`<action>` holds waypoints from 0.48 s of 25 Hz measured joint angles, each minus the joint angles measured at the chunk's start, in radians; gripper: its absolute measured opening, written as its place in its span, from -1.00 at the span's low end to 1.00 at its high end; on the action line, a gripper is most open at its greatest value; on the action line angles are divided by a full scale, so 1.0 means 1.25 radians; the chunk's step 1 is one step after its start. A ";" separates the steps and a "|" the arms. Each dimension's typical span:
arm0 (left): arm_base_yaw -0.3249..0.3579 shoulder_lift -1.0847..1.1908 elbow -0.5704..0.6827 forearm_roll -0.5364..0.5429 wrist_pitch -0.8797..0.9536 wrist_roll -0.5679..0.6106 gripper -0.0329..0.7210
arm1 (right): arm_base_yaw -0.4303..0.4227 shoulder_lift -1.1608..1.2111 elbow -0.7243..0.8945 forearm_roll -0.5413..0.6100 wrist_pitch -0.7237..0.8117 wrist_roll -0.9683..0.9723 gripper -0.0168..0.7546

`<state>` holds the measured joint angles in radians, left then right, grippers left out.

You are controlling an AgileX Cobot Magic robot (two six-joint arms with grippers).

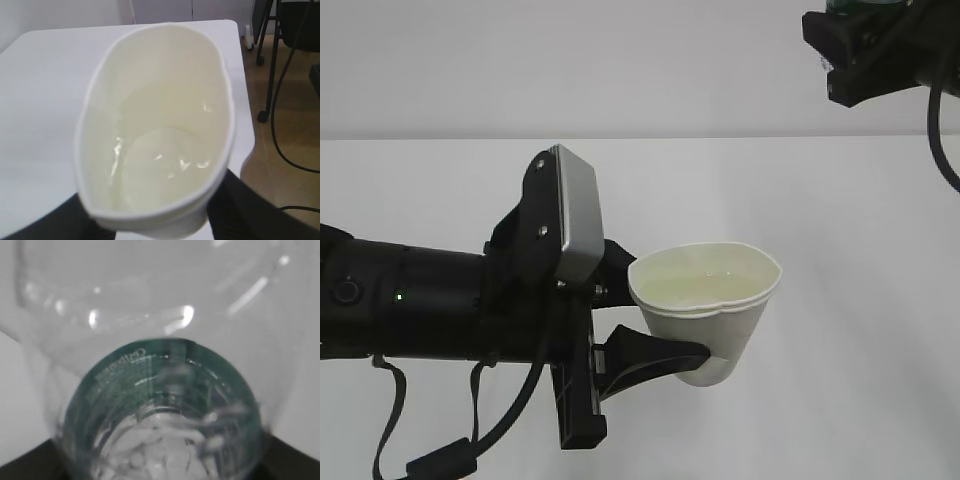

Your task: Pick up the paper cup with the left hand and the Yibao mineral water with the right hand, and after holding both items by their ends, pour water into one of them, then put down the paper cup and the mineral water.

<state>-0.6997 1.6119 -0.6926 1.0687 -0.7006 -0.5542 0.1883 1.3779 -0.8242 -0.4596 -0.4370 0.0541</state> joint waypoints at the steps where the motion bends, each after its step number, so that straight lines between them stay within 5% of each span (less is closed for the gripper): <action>1: 0.000 0.000 0.000 0.000 0.002 0.000 0.05 | 0.000 0.000 0.000 0.012 0.004 0.000 0.22; 12: 0.000 -0.006 0.000 0.000 0.008 0.000 0.05 | 0.000 0.000 0.000 0.189 0.064 0.000 0.22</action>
<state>-0.6997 1.6042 -0.6926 1.0687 -0.6909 -0.5542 0.1883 1.3779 -0.8242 -0.2237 -0.3573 0.0545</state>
